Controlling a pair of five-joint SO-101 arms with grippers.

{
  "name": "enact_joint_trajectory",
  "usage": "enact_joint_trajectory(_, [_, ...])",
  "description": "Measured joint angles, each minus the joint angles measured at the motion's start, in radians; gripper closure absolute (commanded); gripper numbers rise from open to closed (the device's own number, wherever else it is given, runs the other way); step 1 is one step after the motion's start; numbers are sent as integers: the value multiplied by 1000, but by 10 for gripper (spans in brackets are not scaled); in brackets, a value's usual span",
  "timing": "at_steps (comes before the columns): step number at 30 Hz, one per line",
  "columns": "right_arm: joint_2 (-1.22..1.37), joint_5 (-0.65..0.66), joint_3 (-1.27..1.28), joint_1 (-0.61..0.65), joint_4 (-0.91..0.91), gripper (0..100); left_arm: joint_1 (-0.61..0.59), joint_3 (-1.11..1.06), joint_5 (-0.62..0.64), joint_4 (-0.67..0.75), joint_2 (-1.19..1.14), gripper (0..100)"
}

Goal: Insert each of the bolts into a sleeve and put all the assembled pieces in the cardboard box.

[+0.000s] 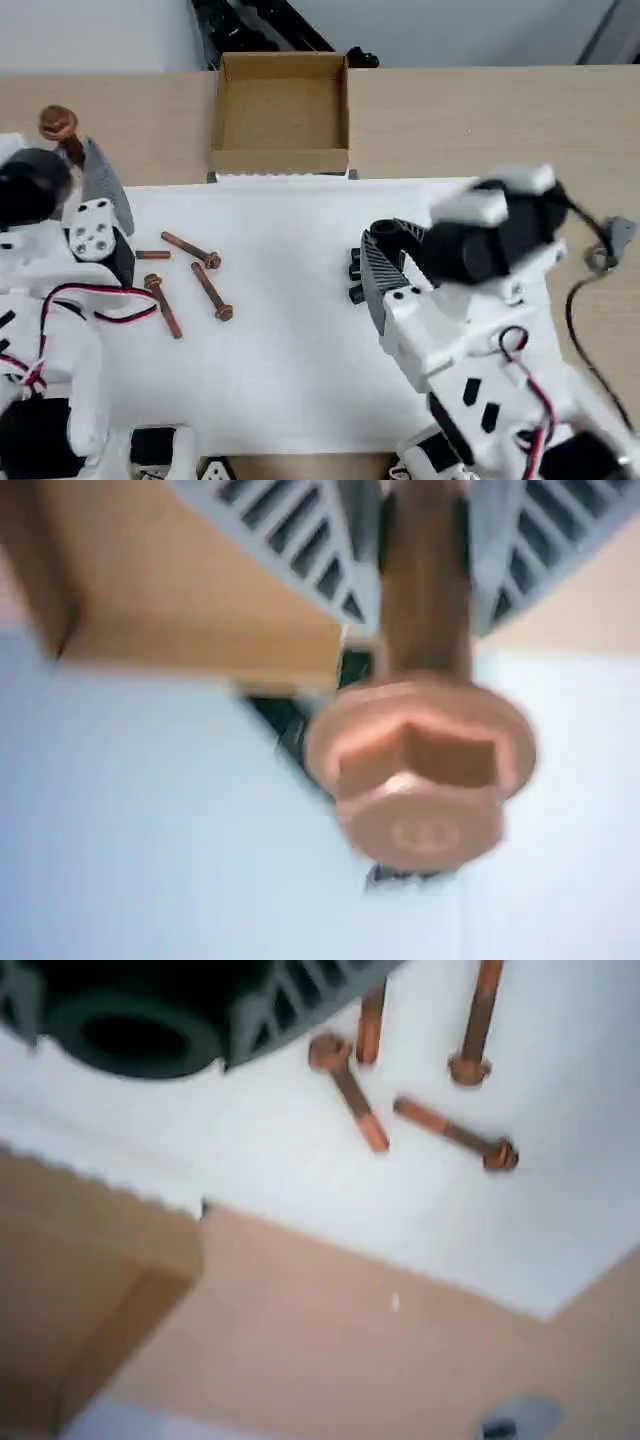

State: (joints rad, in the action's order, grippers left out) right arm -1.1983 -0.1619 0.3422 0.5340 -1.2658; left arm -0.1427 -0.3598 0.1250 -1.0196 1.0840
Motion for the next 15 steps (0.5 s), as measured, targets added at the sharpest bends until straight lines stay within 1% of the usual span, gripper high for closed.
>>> enact_joint_trajectory(4, [-157, 0, 367, 3, 338, 988, 64, 0, 21, 21, 0, 994])
enact_joint_trajectory(8, [-163, 0, 638, 2, 606, 988, 207, 0, 21, 40, 0, 994])
enact_joint_trajectory(11, [-152, 0, 717, 2, 729, 988, 301, 0, 21, 72, -9, 994])
enact_joint_trajectory(15, [-130, 0, 750, 17, 827, 988, 394, 0, 28, 83, -80, 994])
